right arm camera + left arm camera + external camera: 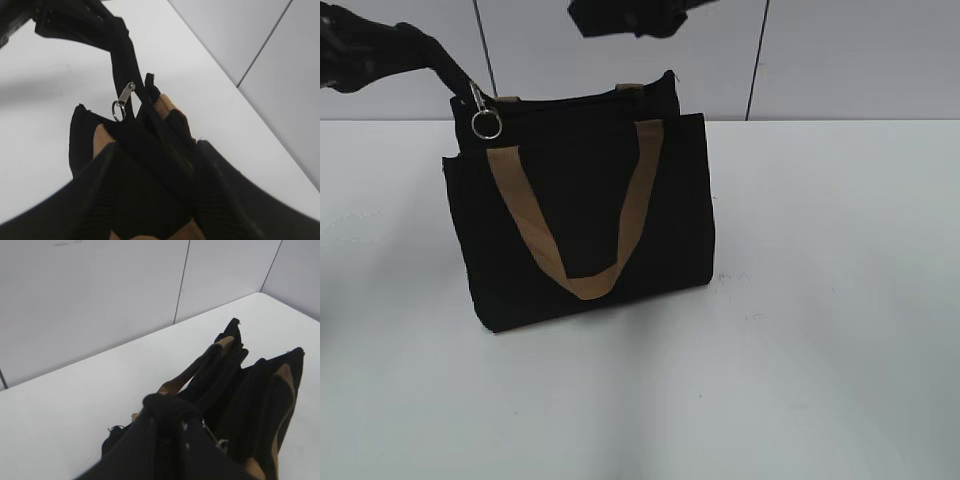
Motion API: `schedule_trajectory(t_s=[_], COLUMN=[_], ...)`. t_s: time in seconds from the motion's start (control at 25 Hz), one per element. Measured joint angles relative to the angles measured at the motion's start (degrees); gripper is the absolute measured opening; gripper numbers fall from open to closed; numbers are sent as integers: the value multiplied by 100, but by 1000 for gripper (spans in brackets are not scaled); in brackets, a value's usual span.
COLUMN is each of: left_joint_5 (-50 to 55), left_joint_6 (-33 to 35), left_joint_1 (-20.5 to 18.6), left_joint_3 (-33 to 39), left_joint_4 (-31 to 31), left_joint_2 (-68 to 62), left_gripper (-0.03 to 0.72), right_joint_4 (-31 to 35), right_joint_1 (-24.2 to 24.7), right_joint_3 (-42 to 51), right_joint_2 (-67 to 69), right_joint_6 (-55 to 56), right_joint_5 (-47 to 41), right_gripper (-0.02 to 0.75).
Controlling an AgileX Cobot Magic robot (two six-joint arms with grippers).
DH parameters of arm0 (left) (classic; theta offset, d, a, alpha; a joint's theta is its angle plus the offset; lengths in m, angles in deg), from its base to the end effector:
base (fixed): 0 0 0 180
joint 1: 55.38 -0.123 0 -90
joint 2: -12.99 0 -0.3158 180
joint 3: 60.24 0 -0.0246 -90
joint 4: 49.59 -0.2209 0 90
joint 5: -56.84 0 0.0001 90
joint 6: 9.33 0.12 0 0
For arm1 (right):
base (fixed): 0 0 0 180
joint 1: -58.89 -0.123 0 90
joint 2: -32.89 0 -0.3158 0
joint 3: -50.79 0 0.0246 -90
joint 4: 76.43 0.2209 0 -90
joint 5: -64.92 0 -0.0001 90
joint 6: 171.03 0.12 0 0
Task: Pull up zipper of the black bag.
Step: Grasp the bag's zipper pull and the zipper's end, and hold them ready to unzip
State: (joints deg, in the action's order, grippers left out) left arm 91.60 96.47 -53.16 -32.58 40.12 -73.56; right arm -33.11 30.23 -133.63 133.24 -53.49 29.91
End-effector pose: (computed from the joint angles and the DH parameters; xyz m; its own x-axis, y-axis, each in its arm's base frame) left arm 0.2794 -0.0794 0.3294 -0.2435 0.2382 -0.9402 0.6438 0.7648 0.0270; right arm 0.3033 0.2197 0.3753 -0.1269 -0.5084 -0.8517 -0.8634 0.4792 -0.1575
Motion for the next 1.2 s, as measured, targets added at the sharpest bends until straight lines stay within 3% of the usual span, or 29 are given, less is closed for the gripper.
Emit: schedule_trajectory(t_s=[0.24, 0.52, 1.2], left_joint_5=[332, 493, 493], left_joint_6=[-415, -444, -449], left_joint_1=[0, 0, 0], left_joint_3=[0, 0, 0], left_joint_4=[0, 0, -5], left_joint_2=[0, 0, 0], left_gripper=[30, 30, 29], right_joint_4=[363, 422, 480], right_joint_1=[0, 0, -161], right_joint_3=[-157, -1478, -1866], right_joint_2=[414, 1216, 2272], right_joint_6=[-420, -471, -712], right_joint_5=[-438, -1480, -1430], right_gripper=[347, 345, 276])
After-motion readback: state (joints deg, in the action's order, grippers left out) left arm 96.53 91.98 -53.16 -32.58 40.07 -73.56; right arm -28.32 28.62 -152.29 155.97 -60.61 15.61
